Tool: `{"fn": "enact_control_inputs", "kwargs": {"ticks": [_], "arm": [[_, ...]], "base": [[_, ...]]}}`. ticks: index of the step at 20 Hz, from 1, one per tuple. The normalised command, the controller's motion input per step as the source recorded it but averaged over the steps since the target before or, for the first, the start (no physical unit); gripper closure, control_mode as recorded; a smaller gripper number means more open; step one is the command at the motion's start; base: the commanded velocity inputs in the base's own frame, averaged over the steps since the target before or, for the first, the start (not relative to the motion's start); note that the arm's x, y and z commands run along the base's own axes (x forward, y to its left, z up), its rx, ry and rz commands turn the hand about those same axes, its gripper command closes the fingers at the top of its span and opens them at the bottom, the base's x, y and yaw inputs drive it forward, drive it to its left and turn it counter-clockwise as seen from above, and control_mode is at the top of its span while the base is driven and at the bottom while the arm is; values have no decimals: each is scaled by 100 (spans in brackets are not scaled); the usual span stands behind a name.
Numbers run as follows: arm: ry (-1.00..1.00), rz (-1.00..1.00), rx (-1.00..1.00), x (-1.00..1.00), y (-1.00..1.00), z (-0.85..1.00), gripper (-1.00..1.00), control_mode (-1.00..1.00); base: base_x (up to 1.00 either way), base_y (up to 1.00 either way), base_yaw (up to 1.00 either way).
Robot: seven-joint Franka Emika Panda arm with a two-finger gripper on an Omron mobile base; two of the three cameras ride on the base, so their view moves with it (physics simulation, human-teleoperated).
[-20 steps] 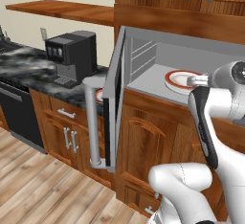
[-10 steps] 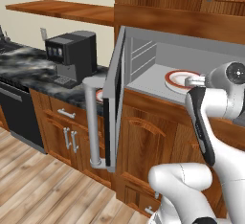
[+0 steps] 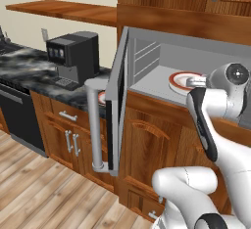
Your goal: Pick the garlic from the counter and place it in the microwave. Then turn on the microwave.
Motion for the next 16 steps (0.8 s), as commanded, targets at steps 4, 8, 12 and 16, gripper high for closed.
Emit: {"fn": "enact_control_inputs", "kwargs": {"ticks": [4,8,12,16], "arm": [[0,0,0,19,-2,-16,100,-100],[2,0,0,23,-3,-6,100,-100],[8,0,2,29,-7,0,100,-100],[6,0,1,25,-6,-4,100,-100]], "base": [[0,0,0],[0,0,0],[0,0,0],[0,0,0]]}}
